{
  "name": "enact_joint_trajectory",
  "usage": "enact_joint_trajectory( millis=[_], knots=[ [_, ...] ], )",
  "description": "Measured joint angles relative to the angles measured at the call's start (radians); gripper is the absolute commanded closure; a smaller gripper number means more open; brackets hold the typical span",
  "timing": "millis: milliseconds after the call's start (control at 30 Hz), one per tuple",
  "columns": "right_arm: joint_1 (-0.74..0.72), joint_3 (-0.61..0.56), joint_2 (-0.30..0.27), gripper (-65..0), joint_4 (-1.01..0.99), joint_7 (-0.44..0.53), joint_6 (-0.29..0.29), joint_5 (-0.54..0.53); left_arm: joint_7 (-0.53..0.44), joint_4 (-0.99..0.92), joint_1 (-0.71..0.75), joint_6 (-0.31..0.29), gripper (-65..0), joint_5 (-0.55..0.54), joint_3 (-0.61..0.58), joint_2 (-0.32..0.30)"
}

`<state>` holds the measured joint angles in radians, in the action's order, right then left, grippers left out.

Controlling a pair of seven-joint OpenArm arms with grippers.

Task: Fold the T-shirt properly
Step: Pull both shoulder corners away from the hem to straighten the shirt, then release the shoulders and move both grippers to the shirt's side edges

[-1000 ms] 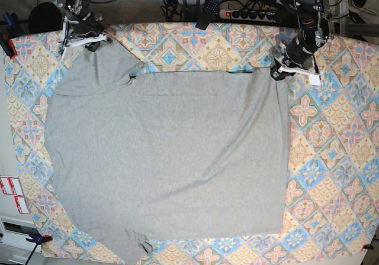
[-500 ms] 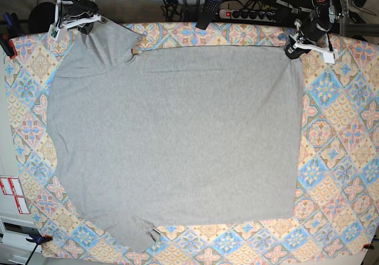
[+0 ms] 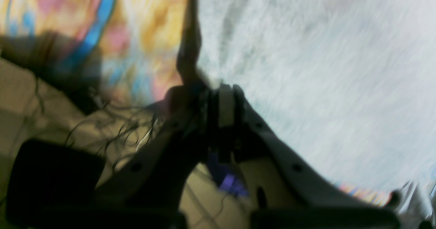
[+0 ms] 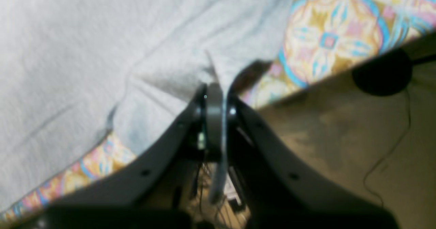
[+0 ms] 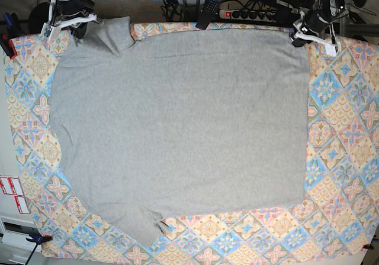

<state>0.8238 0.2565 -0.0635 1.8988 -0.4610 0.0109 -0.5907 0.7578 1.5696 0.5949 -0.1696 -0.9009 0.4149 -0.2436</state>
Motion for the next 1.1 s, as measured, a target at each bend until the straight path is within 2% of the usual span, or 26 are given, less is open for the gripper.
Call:
enact_joint_trajectory(
  millis=[167,333,600,867,1100],
  knots=[
    [-0.167,-0.005,-0.002,-0.1,0.013,0.02,-0.018,-0.003,0.003,0.01,-0.087,-0.003,0.0,-0.02,-0.001,0.016],
    [-0.288,-0.003,0.0,-0.1,0.001,-0.109,-0.007,0.005,0.003,0.009,-0.172,0.006,0.0,-0.012,0.0,0.017],
    [-0.5,-0.003,0.0,-0.1,-0.009,-0.212,-0.01,0.002,0.002,0.006,-0.289,0.008,0.0,-0.01,0.0,0.017],
    [-0.663,-0.003,-0.001,0.0,-0.183,-0.22,-0.006,0.003,0.001,-0.007,-0.397,0.007,0.0,-0.006,0.0,0.016],
    [-0.771,-0.035,-0.001,-0.2,-0.33,-0.212,-0.005,0.006,0.0,-0.182,-0.467,0.014,0.0,-0.001,0.0,0.016]
  ],
)
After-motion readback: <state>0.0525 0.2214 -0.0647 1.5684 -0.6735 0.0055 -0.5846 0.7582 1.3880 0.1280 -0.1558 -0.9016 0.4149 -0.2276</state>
